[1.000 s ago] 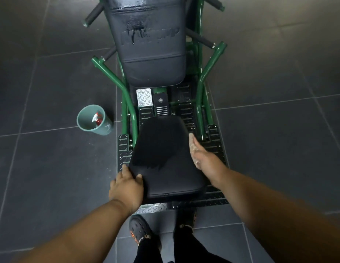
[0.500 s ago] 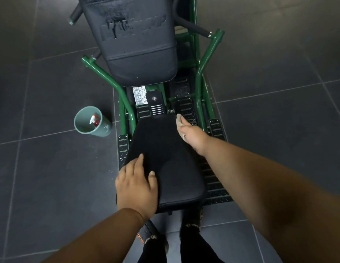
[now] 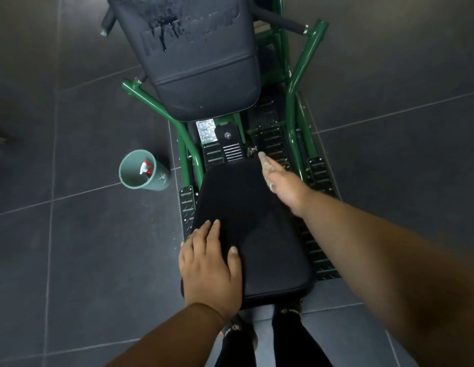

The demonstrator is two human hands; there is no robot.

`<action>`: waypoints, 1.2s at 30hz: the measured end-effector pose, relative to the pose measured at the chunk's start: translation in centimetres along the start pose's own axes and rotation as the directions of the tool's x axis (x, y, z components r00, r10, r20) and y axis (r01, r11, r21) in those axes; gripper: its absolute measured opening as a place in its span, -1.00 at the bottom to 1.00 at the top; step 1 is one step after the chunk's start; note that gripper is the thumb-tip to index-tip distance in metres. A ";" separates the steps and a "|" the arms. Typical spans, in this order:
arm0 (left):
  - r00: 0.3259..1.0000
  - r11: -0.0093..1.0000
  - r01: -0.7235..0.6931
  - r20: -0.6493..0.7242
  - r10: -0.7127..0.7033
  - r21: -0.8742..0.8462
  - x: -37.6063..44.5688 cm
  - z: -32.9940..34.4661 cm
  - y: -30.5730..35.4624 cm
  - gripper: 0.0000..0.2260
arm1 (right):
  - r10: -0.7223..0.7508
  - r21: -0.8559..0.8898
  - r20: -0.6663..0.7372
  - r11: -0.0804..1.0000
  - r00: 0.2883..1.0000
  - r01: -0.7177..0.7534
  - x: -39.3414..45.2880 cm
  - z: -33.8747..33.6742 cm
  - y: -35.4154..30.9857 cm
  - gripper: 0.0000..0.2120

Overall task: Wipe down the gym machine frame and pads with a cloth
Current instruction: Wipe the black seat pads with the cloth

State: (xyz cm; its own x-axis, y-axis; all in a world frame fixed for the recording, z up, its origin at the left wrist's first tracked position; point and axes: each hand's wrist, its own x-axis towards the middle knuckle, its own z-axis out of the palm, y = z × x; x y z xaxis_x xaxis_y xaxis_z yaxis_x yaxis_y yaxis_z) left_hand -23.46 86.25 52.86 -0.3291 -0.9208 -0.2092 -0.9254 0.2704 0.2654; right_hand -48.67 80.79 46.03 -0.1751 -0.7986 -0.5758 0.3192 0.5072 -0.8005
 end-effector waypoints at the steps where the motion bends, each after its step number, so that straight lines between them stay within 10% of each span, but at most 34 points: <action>1: 1.000 1.000 0.000 0.001 0.000 -0.003 0.0 0.0 0.0 -0.44 | -0.013 -0.011 0.019 1.000 1.000 0.013 -1.5 -0.1 0.7 -0.52; 10: 1.000 0.999 -0.003 -0.002 0.003 -0.052 -0.1 -0.3 -0.1 -0.44 | -0.092 -0.676 0.049 0.730 0.995 0.101 -6.7 0.6 1.2 -0.47; 16: 1.000 0.994 -0.012 -0.022 0.009 -0.112 -0.3 -0.4 -0.5 -0.48 | 0.052 -0.943 0.073 0.328 0.996 0.052 5.5 1.6 -2.4 -0.36; 22: 0.998 0.988 -0.056 -0.035 0.052 -0.142 -0.5 -0.5 -0.7 -0.49 | 0.179 -0.974 0.224 0.084 0.958 0.212 11.9 6.3 -5.1 -0.43; 30: 0.998 0.981 -0.041 -0.054 0.031 -0.189 -0.6 -0.3 -0.7 -0.49 | 0.118 -0.941 0.338 0.041 0.934 0.336 11.5 6.4 -5.3 -0.35; 36: 0.998 0.979 -0.045 -0.057 0.035 -0.199 -0.7 -0.6 -0.5 -0.49 | -0.014 -0.974 0.207 -0.093 0.978 0.205 10.6 -0.2 -2.8 -0.51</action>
State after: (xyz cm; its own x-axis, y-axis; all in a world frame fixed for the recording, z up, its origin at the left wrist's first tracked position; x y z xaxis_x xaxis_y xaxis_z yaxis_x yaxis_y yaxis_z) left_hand -22.63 86.54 53.41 -0.3499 -0.9253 -0.1461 -0.8537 0.2508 0.4563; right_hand -51.65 71.00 42.18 0.0170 -0.8556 -0.5173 -0.9730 0.1050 -0.2057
